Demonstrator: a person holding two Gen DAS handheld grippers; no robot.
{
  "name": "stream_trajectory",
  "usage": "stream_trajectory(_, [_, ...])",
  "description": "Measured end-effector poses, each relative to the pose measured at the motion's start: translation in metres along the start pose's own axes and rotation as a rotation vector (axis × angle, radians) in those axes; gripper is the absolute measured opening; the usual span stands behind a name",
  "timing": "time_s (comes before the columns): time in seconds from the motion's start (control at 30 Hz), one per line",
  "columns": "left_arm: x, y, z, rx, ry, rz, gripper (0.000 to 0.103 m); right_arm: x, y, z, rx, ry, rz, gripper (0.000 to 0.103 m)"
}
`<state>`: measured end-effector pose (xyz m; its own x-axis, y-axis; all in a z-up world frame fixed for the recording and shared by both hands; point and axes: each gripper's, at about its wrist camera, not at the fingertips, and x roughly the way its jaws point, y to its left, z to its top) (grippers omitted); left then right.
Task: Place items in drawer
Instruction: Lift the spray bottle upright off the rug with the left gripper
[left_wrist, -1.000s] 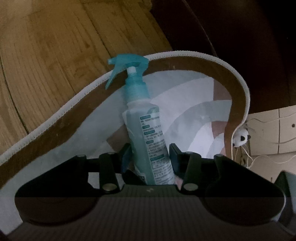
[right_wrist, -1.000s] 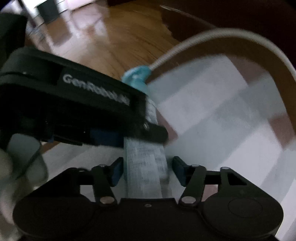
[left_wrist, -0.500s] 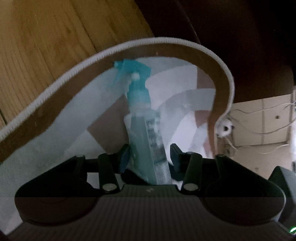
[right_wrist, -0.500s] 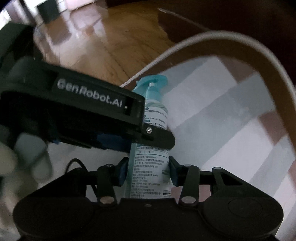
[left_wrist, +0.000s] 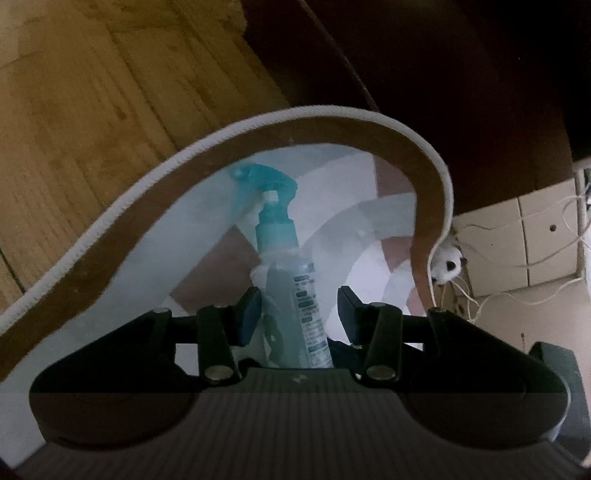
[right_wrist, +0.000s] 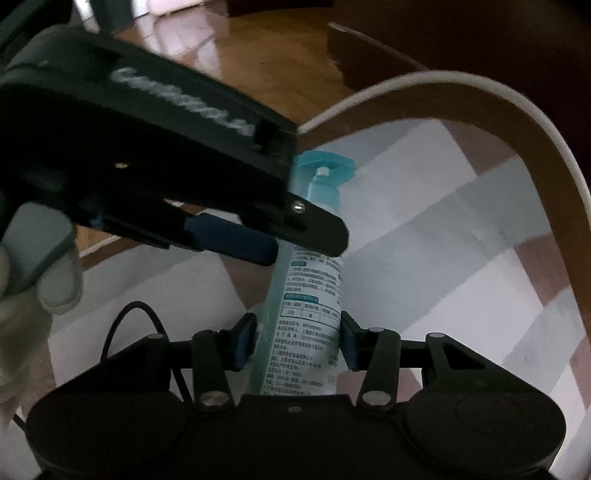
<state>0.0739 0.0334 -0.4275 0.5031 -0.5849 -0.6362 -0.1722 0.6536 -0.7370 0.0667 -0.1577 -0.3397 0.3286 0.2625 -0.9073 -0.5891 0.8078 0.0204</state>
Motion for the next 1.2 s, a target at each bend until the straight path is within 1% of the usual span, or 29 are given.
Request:
stream_trajectory(0.07, [-0.001,-0.001,-0.002,0.002,0.018,-0.008,0.043,-0.003,-0.008,-0.002,0.054,-0.001,0.024,0.051])
stream_trajectory(0.13, [-0.002,0.0,-0.003,-0.014,0.037,0.004,0.043,-0.01,-0.02,-0.003,0.13,-0.014,0.081,0.05])
stream_trajectory(0.2, [0.001,0.005,-0.004,-0.033,0.049,0.008,0.048,-0.017,-0.025,-0.004,0.18,-0.034,0.126,0.05])
stream_trajectory(0.23, [0.004,0.008,-0.006,-0.051,0.052,0.001,0.051,-0.018,-0.026,-0.004,0.191,-0.033,0.139,0.05])
stream_trajectory(0.27, [0.006,0.011,-0.008,-0.07,0.055,-0.006,0.057,-0.019,-0.026,-0.004,0.202,-0.03,0.152,0.05])
stream_trajectory(0.3, [0.009,0.015,-0.009,-0.088,0.057,-0.013,0.057,-0.01,-0.028,-0.009,0.227,-0.025,0.172,0.05])
stream_trajectory(0.33, [0.008,0.016,-0.01,-0.102,0.051,-0.018,0.057,0.0,-0.03,-0.013,0.254,-0.019,0.192,0.05])
stream_trajectory(0.4, [0.008,0.02,-0.012,-0.128,0.04,-0.027,0.048,0.019,-0.033,-0.023,0.307,-0.008,0.233,0.05])
stream_trajectory(0.43, [0.006,0.019,-0.011,-0.122,0.04,-0.01,0.044,0.035,-0.032,-0.019,0.302,-0.006,0.226,0.05])
stream_trajectory(0.47, [0.006,0.018,-0.01,-0.108,0.037,0.0,0.04,0.038,-0.031,-0.019,0.289,-0.015,0.217,0.05])
stream_trajectory(0.53, [0.006,0.018,-0.01,-0.099,0.033,0.004,0.04,0.04,0.001,-0.003,0.272,-0.023,0.211,0.05])
stream_trajectory(0.57, [0.005,0.019,-0.01,-0.103,0.033,-0.003,0.04,0.042,0.003,0.001,0.259,-0.022,0.21,0.05])
stream_trajectory(0.6, [0.005,0.02,-0.01,-0.096,0.033,-0.012,0.04,0.035,0.009,-0.007,0.229,-0.026,0.211,0.051])
stream_trajectory(0.63, [0.002,0.024,-0.009,-0.109,0.032,-0.039,0.04,0.023,0.012,-0.016,0.183,-0.047,0.217,0.051])
stream_trajectory(0.7, [-0.007,0.034,-0.005,-0.164,0.034,-0.124,0.04,0.017,0.007,-0.018,0.178,-0.104,0.253,0.051])
stream_trajectory(0.73, [-0.012,0.038,-0.003,-0.18,0.029,-0.158,0.04,0.015,0.004,-0.016,0.192,-0.114,0.269,0.05])
stream_trajectory(0.77, [-0.017,0.037,-0.002,-0.183,0.023,-0.169,0.04,0.013,0.002,-0.014,0.207,-0.123,0.285,0.05])
stream_trajectory(0.8, [-0.022,0.037,-0.001,-0.185,0.018,-0.18,0.04,0.013,0.008,-0.009,0.192,-0.125,0.279,0.05])
stream_trajectory(0.83, [-0.026,0.036,0.0,-0.188,0.013,-0.188,0.04,0.011,0.016,-0.005,0.149,-0.124,0.257,0.05])
stream_trajectory(0.93, [-0.034,0.031,-0.003,-0.186,0.015,-0.127,0.04,0.011,0.04,-0.004,0.042,-0.107,0.208,0.05])
stream_trajectory(1.03, [-0.042,0.027,-0.008,-0.172,0.012,-0.082,0.04,0.011,0.054,-0.003,0.016,-0.102,0.206,0.05])
stream_trajectory(1.07, [-0.047,0.024,-0.009,-0.163,0.009,-0.072,0.04,-0.003,0.051,-0.012,0.001,-0.101,0.202,0.049])
stream_trajectory(1.1, [-0.051,0.02,-0.009,-0.152,0.006,-0.061,0.041,-0.007,0.058,-0.015,-0.018,-0.101,0.2,0.049])
stream_trajectory(1.2, [-0.073,0.01,-0.012,-0.15,-0.027,-0.046,0.041,-0.019,0.064,-0.008,-0.07,-0.111,0.22,0.049])
